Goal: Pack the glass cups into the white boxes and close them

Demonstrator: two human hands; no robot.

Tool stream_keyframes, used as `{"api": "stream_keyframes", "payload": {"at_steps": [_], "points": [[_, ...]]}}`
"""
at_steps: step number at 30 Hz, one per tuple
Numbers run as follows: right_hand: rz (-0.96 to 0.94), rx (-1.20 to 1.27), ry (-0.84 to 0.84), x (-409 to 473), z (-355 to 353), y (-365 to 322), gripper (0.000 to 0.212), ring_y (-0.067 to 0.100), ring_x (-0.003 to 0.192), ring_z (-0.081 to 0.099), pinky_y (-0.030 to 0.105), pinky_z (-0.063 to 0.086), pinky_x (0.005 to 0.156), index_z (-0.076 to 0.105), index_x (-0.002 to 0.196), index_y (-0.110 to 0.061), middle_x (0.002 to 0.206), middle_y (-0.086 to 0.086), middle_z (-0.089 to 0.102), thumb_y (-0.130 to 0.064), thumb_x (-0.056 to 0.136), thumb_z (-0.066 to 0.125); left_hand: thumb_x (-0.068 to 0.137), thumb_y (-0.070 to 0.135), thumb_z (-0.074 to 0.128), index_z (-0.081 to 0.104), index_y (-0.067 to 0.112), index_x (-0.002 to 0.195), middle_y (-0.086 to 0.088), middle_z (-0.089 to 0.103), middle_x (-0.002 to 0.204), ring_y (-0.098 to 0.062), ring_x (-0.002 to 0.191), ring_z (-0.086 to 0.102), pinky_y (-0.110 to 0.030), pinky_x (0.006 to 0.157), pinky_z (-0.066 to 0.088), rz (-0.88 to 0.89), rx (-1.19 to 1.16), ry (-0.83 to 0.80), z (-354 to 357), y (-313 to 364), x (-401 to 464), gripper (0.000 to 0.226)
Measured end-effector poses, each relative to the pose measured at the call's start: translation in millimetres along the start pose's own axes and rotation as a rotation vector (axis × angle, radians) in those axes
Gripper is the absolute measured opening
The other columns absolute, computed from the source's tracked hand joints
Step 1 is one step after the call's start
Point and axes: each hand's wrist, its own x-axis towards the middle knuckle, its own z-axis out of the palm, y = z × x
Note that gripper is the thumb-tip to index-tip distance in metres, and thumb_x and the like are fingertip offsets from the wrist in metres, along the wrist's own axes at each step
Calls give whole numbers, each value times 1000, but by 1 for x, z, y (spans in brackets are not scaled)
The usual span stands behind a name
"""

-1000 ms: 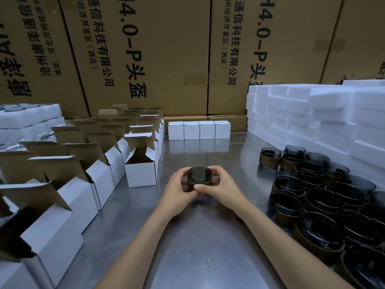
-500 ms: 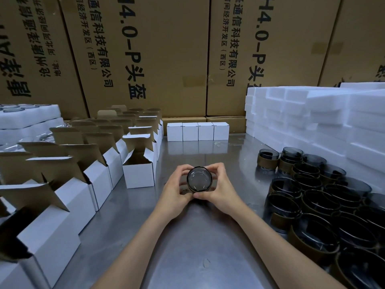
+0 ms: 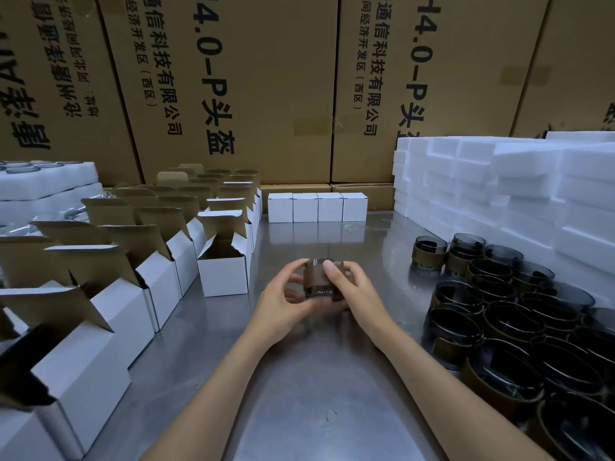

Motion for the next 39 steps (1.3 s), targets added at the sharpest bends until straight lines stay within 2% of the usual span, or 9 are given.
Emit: {"api": "stream_keyframes", "payload": {"at_steps": [5, 15, 18, 21, 24, 26, 30, 35, 39], "points": [[-23, -5, -153, -2, -6, -4, 40, -2, 69, 58, 14, 44, 64, 62, 107, -25, 81, -19, 65, -53, 79, 57, 73, 31, 78, 64, 22, 108, 9, 68, 101, 1, 94, 62, -18, 82, 51, -140, -114, 116, -4, 5, 1, 38], [63, -173, -220, -2, -4, -5, 76, 10, 56, 61, 17, 49, 60, 63, 74, -10, 54, 7, 66, -84, 62, 53, 59, 81, 48, 62, 13, 69, 5, 60, 55, -8, 52, 57, -24, 61, 50, -328, -147, 81, -6, 11, 3, 70], [71, -174, -233, -4, -4, -5, 66, 11, 57, 62, 15, 49, 59, 64, 68, -13, 57, 10, 67, -78, 68, 54, 59, 81, 47, 63, 13, 71, 1, 60, 60, -12, 57, 57, -30, 66, 51, -331, -139, 71, -7, 10, 3, 71], [62, -124, -226, -5, -6, -7, 50, 7, 67, 62, 15, 50, 66, 67, 87, -15, 71, 2, 72, -63, 75, 60, 57, 74, 56, 65, 15, 78, 1, 62, 69, -12, 60, 58, -31, 67, 52, -303, -221, 95, -7, 11, 1, 64], [55, -34, -202, -5, -12, -9, 29, 13, 89, 68, 23, 52, 83, 68, 108, -23, 99, -2, 74, -36, 82, 70, 60, 61, 65, 66, 31, 97, 0, 70, 100, -13, 85, 67, -23, 67, 55, -254, -290, 77, -7, 12, -1, 47], [46, -5, -206, -5, -14, -10, 38, 16, 100, 67, 28, 52, 89, 63, 118, -24, 110, 1, 71, -21, 81, 73, 63, 55, 68, 64, 40, 105, 6, 68, 113, -11, 105, 63, -20, 71, 54, -224, -291, 47, -10, 12, -3, 44], [15, 50, -214, -5, -19, -11, 57, 7, 101, 66, 16, 51, 74, 55, 127, -25, 113, -2, 70, -1, 79, 72, 76, 33, 73, 61, 35, 121, 9, 67, 119, -7, 116, 58, -17, 76, 52, -178, -291, -23, -14, 9, -4, 46], [26, 64, -235, -3, -22, -7, 66, 16, 111, 63, 24, 51, 86, 49, 135, -28, 120, 6, 66, 1, 80, 71, 79, 21, 74, 58, 32, 125, 11, 65, 120, -6, 117, 57, -28, 95, 51, -154, -268, -35, -12, 5, -1, 50], [9, 15, -179, -1, -20, -3, 67, 16, 106, 64, 20, 50, 80, 48, 133, -34, 115, 7, 67, -1, 80, 72, 76, 24, 77, 38, 34, 142, 7, 49, 137, -14, 116, 57, -33, 93, 52, -193, -195, 14, -12, 2, -2, 78]]}}
